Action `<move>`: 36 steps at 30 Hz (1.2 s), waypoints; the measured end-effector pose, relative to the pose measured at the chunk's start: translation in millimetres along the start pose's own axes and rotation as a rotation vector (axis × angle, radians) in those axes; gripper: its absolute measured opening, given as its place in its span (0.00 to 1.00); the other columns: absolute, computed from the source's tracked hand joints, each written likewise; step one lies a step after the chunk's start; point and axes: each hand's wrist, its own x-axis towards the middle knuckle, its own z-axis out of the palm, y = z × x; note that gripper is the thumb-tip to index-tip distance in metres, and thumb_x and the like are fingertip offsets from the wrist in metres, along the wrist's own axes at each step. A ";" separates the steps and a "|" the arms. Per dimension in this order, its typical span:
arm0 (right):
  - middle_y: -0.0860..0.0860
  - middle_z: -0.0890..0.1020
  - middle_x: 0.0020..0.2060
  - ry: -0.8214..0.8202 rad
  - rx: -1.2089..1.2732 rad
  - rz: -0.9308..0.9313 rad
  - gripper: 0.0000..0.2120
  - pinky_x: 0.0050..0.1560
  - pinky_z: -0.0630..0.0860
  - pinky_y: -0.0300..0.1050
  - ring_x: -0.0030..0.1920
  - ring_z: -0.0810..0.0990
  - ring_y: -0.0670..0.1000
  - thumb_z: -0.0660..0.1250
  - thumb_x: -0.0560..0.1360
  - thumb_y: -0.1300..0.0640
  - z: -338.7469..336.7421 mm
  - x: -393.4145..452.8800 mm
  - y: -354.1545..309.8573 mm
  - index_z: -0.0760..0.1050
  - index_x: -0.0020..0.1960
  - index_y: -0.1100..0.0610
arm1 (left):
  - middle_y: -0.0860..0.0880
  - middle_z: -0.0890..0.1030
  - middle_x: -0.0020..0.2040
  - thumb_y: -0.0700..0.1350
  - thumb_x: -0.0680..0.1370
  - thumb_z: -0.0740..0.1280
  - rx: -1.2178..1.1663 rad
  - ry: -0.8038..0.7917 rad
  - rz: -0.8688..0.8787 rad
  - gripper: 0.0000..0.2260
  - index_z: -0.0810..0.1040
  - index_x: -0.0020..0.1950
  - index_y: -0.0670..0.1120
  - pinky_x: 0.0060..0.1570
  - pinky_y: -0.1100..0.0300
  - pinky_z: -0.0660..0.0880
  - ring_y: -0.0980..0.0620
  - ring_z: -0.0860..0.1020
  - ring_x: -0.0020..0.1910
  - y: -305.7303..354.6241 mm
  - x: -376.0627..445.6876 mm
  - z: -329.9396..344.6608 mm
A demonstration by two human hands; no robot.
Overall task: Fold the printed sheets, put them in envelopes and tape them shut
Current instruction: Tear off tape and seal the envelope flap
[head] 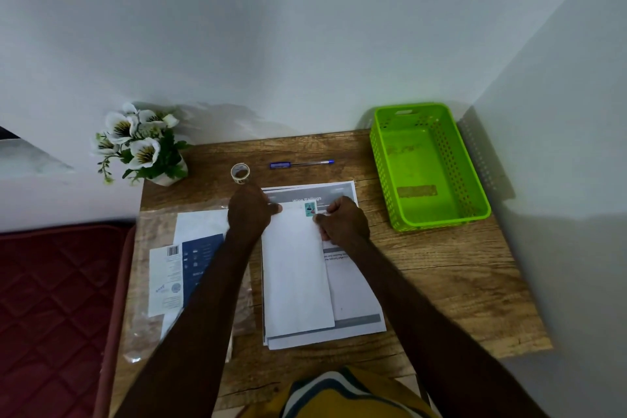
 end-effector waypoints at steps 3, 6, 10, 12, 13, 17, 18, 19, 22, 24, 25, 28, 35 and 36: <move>0.51 0.87 0.38 0.011 -0.001 -0.007 0.14 0.49 0.85 0.55 0.38 0.87 0.53 0.77 0.72 0.49 0.8 -0.9 0.1 0.72 0.46 0.50 | 0.43 0.85 0.52 0.48 0.75 0.77 0.007 0.027 0.046 0.14 0.83 0.54 0.41 0.55 0.50 0.80 0.45 0.83 0.52 -2.5 -5.6 0.8; 0.50 0.87 0.37 0.007 0.018 0.003 0.14 0.48 0.85 0.55 0.36 0.87 0.52 0.77 0.72 0.49 0.6 -1.7 -0.2 0.73 0.46 0.50 | 0.45 0.85 0.50 0.48 0.77 0.75 -0.097 0.072 0.097 0.09 0.84 0.52 0.43 0.52 0.51 0.79 0.47 0.83 0.49 -6.9 -14.0 1.2; 0.50 0.87 0.39 -0.028 0.132 0.031 0.13 0.46 0.86 0.56 0.36 0.86 0.53 0.75 0.73 0.42 -6.1 -1.8 -0.9 0.78 0.46 0.51 | 0.47 0.85 0.47 0.46 0.77 0.75 -0.329 0.072 0.160 0.08 0.84 0.52 0.42 0.46 0.55 0.78 0.50 0.82 0.45 -9.5 -21.9 -4.5; 0.48 0.87 0.44 0.021 0.107 -0.047 0.17 0.50 0.83 0.53 0.44 0.85 0.51 0.72 0.74 0.38 -9.6 -0.9 0.5 0.83 0.49 0.51 | 0.50 0.85 0.47 0.47 0.77 0.75 -0.458 0.025 0.152 0.06 0.84 0.50 0.46 0.44 0.59 0.79 0.53 0.82 0.44 -10.2 -26.0 -8.4; 0.48 0.87 0.45 0.033 0.112 -0.099 0.18 0.51 0.82 0.50 0.46 0.84 0.50 0.70 0.75 0.37 -11.3 -1.0 0.8 0.84 0.50 0.51 | 0.52 0.85 0.47 0.48 0.77 0.75 -0.515 -0.003 0.138 0.04 0.84 0.49 0.49 0.43 0.61 0.80 0.54 0.83 0.44 -10.6 -27.1 -9.6; 0.50 0.86 0.38 -0.084 0.414 -0.212 0.13 0.38 0.77 0.44 0.38 0.82 0.47 0.74 0.77 0.49 -15.5 -2.7 1.1 0.84 0.44 0.59 | 0.53 0.87 0.47 0.52 0.77 0.74 -0.751 -0.124 -0.014 0.06 0.84 0.51 0.51 0.39 0.62 0.83 0.52 0.86 0.43 -10.7 -31.3 -11.7; 0.50 0.85 0.36 -0.118 0.490 -0.201 0.13 0.35 0.76 0.41 0.35 0.81 0.46 0.74 0.77 0.51 -15.8 -4.2 0.9 0.84 0.42 0.61 | 0.53 0.87 0.47 0.52 0.77 0.74 -0.798 -0.141 -0.059 0.08 0.84 0.52 0.50 0.40 0.60 0.83 0.51 0.87 0.44 -10.1 -31.5 -10.8; 0.50 0.84 0.34 -0.136 0.535 -0.183 0.13 0.33 0.74 0.39 0.33 0.80 0.45 0.75 0.77 0.52 -15.6 -5.1 1.3 0.83 0.41 0.61 | 0.52 0.88 0.47 0.53 0.77 0.75 -0.835 -0.148 -0.095 0.09 0.84 0.53 0.49 0.43 0.57 0.84 0.49 0.87 0.45 -9.4 -32.0 -9.0; 0.44 0.81 0.29 -0.126 0.540 -0.177 0.13 0.27 0.71 0.34 0.28 0.76 0.40 0.73 0.78 0.52 -14.2 -7.0 4.0 0.81 0.37 0.58 | 0.51 0.87 0.49 0.53 0.77 0.74 -0.875 -0.130 -0.140 0.11 0.83 0.54 0.49 0.47 0.52 0.84 0.48 0.86 0.47 -8.2 -34.5 -2.3; 0.45 0.83 0.31 -0.135 0.568 -0.159 0.12 0.28 0.73 0.34 0.30 0.79 0.40 0.73 0.78 0.52 -13.1 -9.0 3.8 0.83 0.41 0.59 | 0.52 0.87 0.49 0.54 0.77 0.73 -0.875 -0.114 -0.144 0.10 0.83 0.54 0.50 0.48 0.52 0.85 0.49 0.86 0.48 -7.0 -36.1 0.0; 0.46 0.85 0.34 -0.150 0.606 -0.132 0.11 0.30 0.76 0.36 0.32 0.82 0.42 0.73 0.78 0.51 -12.5 -10.4 3.7 0.84 0.44 0.59 | 0.52 0.87 0.50 0.54 0.77 0.73 -0.880 -0.105 -0.145 0.10 0.83 0.54 0.50 0.48 0.52 0.85 0.49 0.86 0.48 -6.6 -36.9 0.9; 0.50 0.88 0.41 -0.183 0.704 -0.063 0.11 0.38 0.82 0.43 0.39 0.86 0.48 0.74 0.77 0.49 -11.3 -14.4 4.3 0.86 0.48 0.57 | 0.52 0.87 0.50 0.53 0.78 0.73 -0.929 -0.088 -0.151 0.09 0.83 0.54 0.50 0.50 0.51 0.84 0.49 0.86 0.50 -4.1 -40.3 3.1; 0.45 0.88 0.42 -0.266 0.634 -0.132 0.08 0.38 0.81 0.37 0.41 0.87 0.45 0.72 0.78 0.48 -12.2 -24.2 6.3 0.85 0.45 0.51 | 0.52 0.85 0.53 0.54 0.79 0.71 -0.922 -0.031 -0.182 0.11 0.82 0.56 0.49 0.52 0.55 0.82 0.50 0.83 0.51 -1.4 -42.8 9.3; 0.46 0.88 0.43 -0.275 0.646 -0.131 0.07 0.39 0.81 0.37 0.42 0.87 0.46 0.73 0.78 0.48 -13.2 -25.5 6.0 0.85 0.46 0.50 | 0.52 0.85 0.53 0.55 0.79 0.71 -0.919 -0.030 -0.189 0.11 0.82 0.56 0.50 0.51 0.56 0.81 0.51 0.83 0.51 -1.4 -42.8 10.9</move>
